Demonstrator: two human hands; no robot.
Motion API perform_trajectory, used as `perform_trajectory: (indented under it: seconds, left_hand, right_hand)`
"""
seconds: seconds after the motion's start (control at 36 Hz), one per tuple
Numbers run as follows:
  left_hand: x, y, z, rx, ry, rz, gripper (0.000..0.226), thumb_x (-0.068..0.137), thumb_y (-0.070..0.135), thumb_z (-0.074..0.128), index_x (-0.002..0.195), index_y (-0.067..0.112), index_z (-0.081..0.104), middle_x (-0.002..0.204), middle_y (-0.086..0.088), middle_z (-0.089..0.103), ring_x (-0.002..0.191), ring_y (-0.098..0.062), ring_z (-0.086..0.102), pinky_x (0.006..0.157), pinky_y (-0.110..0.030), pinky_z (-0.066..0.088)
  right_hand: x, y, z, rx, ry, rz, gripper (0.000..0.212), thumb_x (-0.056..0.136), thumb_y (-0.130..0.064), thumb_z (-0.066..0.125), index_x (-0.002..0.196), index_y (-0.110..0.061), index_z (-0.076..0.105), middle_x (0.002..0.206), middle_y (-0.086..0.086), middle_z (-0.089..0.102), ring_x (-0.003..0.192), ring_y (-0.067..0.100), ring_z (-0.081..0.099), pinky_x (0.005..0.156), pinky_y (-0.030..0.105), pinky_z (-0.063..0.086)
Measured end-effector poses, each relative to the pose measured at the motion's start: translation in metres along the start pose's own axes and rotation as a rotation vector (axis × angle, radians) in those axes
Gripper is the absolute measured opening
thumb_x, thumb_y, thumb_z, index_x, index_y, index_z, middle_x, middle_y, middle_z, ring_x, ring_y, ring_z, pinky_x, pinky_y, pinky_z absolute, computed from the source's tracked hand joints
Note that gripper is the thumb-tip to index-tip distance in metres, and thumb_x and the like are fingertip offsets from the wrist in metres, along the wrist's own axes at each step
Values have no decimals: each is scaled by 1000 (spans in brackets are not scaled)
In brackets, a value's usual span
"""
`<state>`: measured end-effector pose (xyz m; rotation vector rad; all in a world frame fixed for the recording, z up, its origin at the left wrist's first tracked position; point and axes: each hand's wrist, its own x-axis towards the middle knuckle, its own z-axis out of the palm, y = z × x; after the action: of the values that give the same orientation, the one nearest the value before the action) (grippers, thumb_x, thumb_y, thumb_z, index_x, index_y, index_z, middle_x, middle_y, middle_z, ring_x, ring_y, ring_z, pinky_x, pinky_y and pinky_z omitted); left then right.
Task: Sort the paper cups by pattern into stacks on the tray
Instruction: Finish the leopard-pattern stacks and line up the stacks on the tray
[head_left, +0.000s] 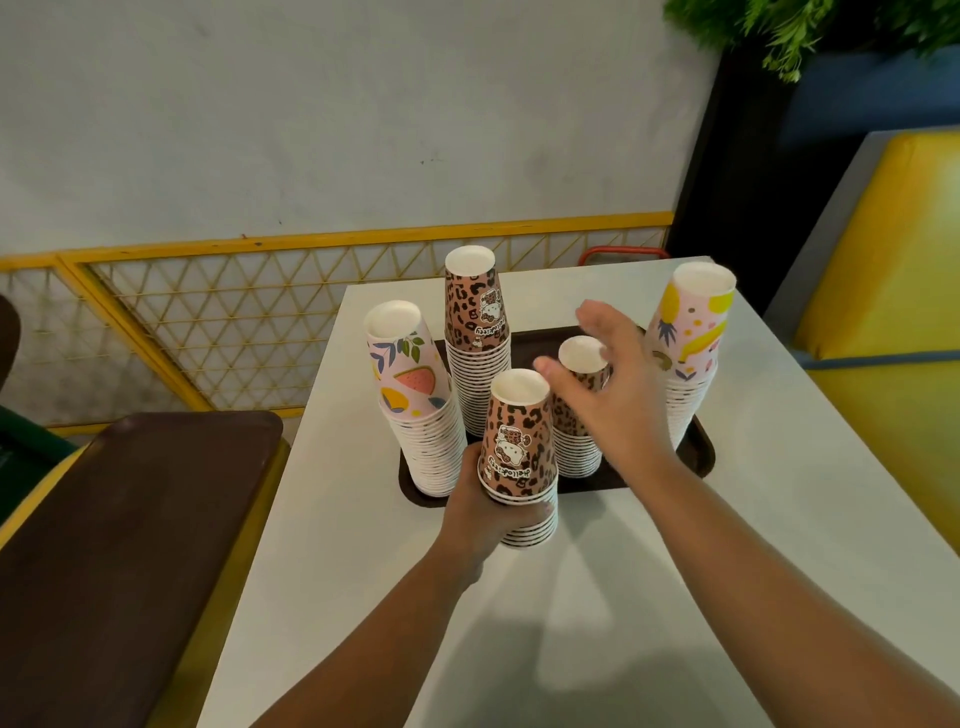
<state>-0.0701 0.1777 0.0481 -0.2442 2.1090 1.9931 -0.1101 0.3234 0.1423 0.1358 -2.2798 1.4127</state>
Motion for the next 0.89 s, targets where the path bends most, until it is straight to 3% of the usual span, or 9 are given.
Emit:
perform_trajectory:
  seconds: [0.06,0.11,0.22,0.31,0.42,0.56,0.64,0.75,0.89]
  left_hand:
    - [1,1,2,-6,0,-3,90,30,30,87,112,36,49,113,8,68,106,-10,64,89,-31,53]
    - [2,2,3,-3,-5,-10,90,33,27,89,113,36,49,114,8,67,107,-9,63,88,-30,52]
    - [3,4,6,13,-30,2,76,57,3,90,107,40,47,113,13,63,105,-2,59,80,-18,48]
    - [2,5,6,11,-45,2,76,54,7,91,107,40,48,115,11,63,106,-3,59,82,-20,49]
    - [1,2,6,4,-43,4,95,35,29,90,122,33,50,120,7,66,112,-11,62,94,-33,52]
    - [-1,0,5,24,-55,19,103,36,32,89,131,30,49,121,9,66,113,-9,62,99,-38,51]
    - [-2,2,5,29,-58,24,100,36,31,89,128,33,50,121,9,66,114,-9,62,98,-36,51]
    - [-3,1,5,39,-45,22,93,35,33,89,120,37,52,118,9,68,110,-8,63,94,-34,52]
    - [-4,-2,2,53,-18,-5,85,31,36,86,108,39,50,112,12,65,106,-7,61,86,-27,51]
  right_hand:
    - [-10,-5,5,3,-136,41,81,65,-60,65,133,-20,42,132,-6,50,121,5,46,99,25,40]
    - [-16,-5,10,-3,-246,93,77,66,-51,72,131,-23,42,125,-8,53,116,5,47,96,24,41]
    - [-22,-1,15,-26,-347,119,62,70,-41,75,123,-25,47,106,-15,54,102,1,49,80,10,39]
    - [-22,0,15,-27,-310,123,57,71,-38,75,119,-22,50,103,-13,55,99,1,51,81,13,42]
    - [-18,-4,12,-32,-278,108,54,75,-34,73,120,-18,48,99,-14,52,95,0,49,69,1,35]
    - [-13,-6,10,-71,-284,73,53,77,-33,72,120,-15,48,99,-10,51,95,2,48,72,6,36]
    - [-10,-9,7,-72,-248,69,53,76,-36,71,121,-16,49,99,-12,52,95,2,49,76,13,40]
    - [-1,-13,1,-16,-191,53,50,76,-35,72,118,-17,53,102,-6,62,94,3,55,72,3,40]
    - [16,-30,-12,107,-69,53,53,74,-36,71,120,-17,52,104,-8,63,95,3,60,79,18,50]
